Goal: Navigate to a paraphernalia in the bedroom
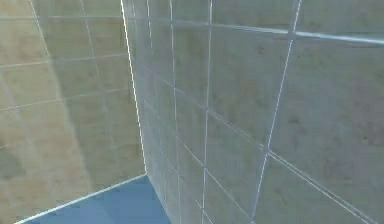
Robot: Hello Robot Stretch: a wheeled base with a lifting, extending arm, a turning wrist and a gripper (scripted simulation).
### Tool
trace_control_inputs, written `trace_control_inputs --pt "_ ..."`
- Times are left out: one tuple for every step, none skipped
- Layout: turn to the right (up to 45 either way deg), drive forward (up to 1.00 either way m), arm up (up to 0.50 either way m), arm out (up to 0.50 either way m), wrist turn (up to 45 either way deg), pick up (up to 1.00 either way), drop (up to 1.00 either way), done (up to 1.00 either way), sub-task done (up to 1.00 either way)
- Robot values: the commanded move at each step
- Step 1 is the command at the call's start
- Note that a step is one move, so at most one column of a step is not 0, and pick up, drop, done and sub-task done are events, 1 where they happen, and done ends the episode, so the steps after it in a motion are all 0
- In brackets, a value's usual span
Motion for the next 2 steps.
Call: trace_control_inputs --pt "-45.0 0.0 0.0 0.0 0.0 0.0 0.0 0.0 0.0" --pt "-45.0 0.0 0.0 0.0 0.0 0.0 0.0 0.0 0.0"
